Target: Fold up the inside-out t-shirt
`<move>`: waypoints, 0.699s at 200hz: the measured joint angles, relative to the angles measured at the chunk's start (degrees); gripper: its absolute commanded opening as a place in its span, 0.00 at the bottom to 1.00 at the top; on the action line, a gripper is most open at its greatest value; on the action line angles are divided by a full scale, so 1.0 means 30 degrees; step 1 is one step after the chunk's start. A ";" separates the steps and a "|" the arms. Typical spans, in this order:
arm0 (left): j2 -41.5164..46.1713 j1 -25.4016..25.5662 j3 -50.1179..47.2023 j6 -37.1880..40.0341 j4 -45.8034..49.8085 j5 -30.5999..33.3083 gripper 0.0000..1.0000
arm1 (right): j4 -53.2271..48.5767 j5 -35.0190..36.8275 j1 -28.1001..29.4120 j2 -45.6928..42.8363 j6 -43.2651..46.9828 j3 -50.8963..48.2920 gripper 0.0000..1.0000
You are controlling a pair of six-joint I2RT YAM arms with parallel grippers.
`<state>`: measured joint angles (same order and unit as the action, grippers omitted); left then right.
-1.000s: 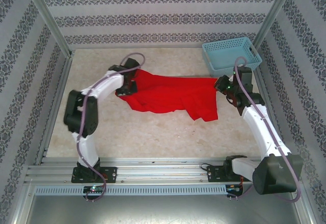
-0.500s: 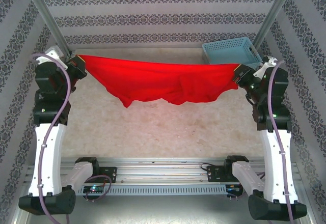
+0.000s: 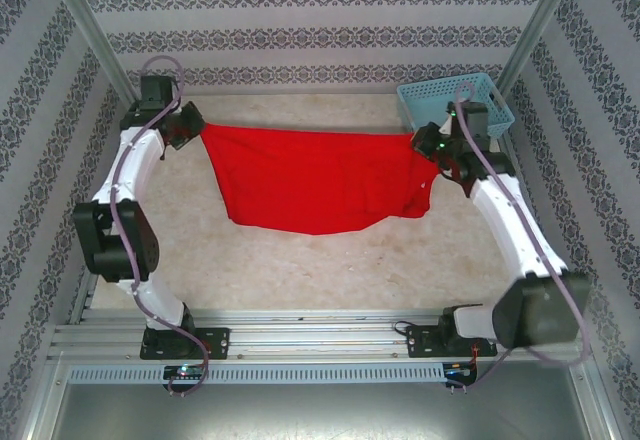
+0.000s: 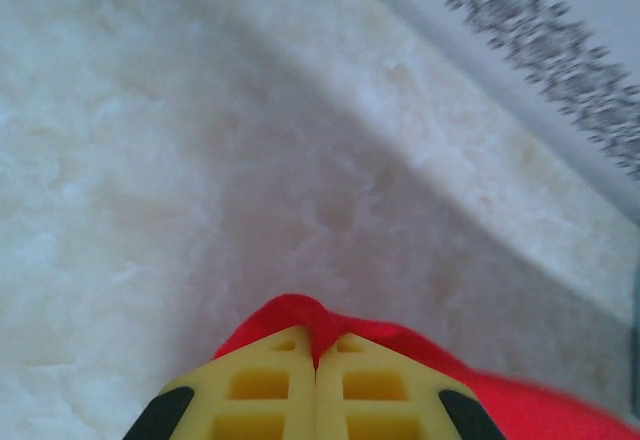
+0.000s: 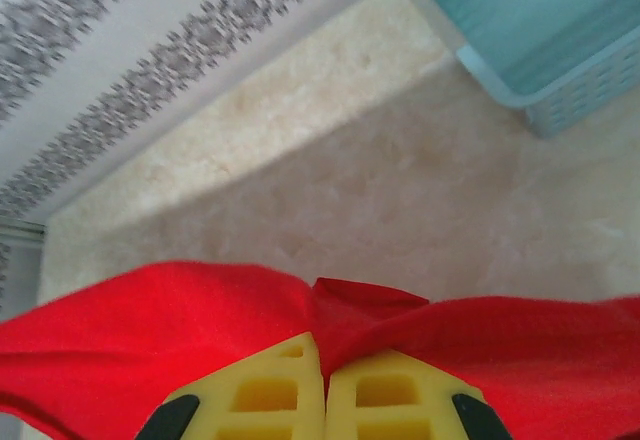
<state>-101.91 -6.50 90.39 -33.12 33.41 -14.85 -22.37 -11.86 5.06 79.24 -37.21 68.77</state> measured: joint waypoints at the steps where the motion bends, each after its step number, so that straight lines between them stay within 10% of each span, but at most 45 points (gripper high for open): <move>1: -0.0051 0.0000 0.0000 0.0000 0.0029 0.0015 0.00 | 0.0029 0.0007 0.0022 0.0087 0.0007 0.0022 0.00; 74: -0.4153 0.0000 0.1639 0.0648 0.1392 0.1107 0.00 | 0.0204 0.2244 0.0590 0.9187 0.1894 0.6011 0.00; 102: -0.4284 0.0000 0.2157 0.0962 0.1501 0.1180 0.00 | -0.0233 0.3024 0.0379 0.9843 0.2769 0.7468 0.46; 140: -0.4291 0.0000 0.2208 0.0998 0.1508 0.1144 0.00 | -0.0459 0.3228 0.0466 0.7832 0.3424 0.5173 0.57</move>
<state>-114.78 -6.50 97.01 -30.13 37.93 -11.42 -23.75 -2.17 6.46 102.74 -26.94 84.29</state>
